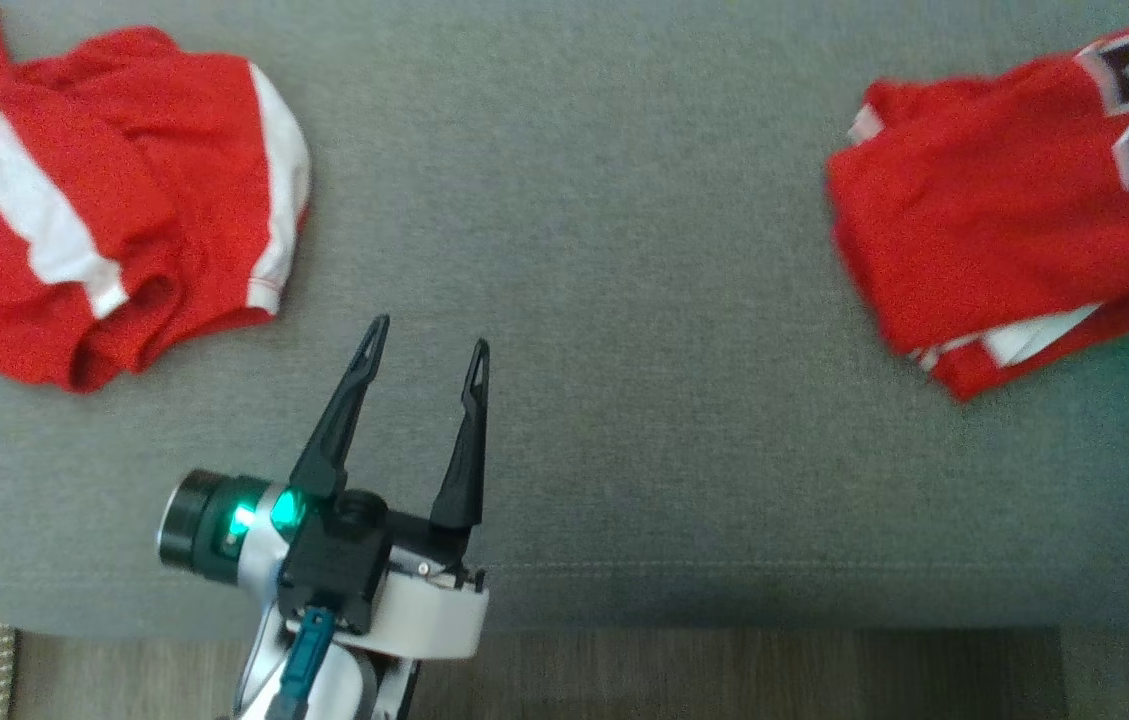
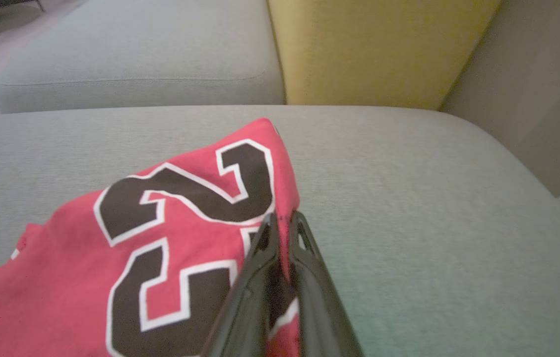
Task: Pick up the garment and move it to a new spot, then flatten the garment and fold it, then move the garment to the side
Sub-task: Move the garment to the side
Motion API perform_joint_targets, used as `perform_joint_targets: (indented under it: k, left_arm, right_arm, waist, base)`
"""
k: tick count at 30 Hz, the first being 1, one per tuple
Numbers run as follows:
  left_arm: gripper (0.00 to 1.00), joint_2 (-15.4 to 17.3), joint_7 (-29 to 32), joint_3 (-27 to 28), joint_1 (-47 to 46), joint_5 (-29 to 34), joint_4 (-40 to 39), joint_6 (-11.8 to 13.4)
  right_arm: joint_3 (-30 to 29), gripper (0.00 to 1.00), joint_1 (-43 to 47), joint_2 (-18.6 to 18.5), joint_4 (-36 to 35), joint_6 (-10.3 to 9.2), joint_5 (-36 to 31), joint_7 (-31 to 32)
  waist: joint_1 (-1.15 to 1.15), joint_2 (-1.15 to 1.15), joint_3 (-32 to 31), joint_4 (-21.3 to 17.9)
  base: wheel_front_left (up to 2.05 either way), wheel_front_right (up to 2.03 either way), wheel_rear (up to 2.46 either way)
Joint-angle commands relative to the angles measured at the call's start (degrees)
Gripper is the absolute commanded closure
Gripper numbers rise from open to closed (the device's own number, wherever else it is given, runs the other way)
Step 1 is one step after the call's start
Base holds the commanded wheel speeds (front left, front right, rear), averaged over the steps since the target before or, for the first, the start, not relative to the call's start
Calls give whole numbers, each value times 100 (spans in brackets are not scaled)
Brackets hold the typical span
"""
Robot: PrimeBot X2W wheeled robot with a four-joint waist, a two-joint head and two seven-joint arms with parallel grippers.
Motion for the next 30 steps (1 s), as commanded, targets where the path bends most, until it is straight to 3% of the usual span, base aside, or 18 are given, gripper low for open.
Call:
perform_joint_targets:
  k: [1,12,28,29,30]
  left_arm:
    - [0,79,-33,174,-198,-9,-249,5]
    - [0,292,-33,13,-755,188,-550,-64]
    - [0,463,-33,-294,-1053,72,-534,156]
    - [0,465,-33,-309,-1070,60,-523,161]
    - [0,467,-33,-321,-1089,48,-512,165]
  right_arm:
    - [-1,100,-173,-228,-302,-2,-42,37]
    - [-448,100,-538,-1008,-1407,-2,-255,396]
    - [-1187,100,-186,-1251,-2398,-2,-689,909]
    - [-1239,67,-181,-1230,-2419,-2,-804,889]
    - [-1294,0,-181,-1205,-2438,-2,-941,844]
  waist:
    - [0,0,302,-215]
    - [0,0,1043,-648]
    - [0,0,1315,-698]
    - [0,0,1313,-690]
    - [0,0,1306,-682]
  base:
    - [0,0,0]
    - [0,0,0]
    - [0,0,0]
    - [0,0,0]
    - [0,0,0]
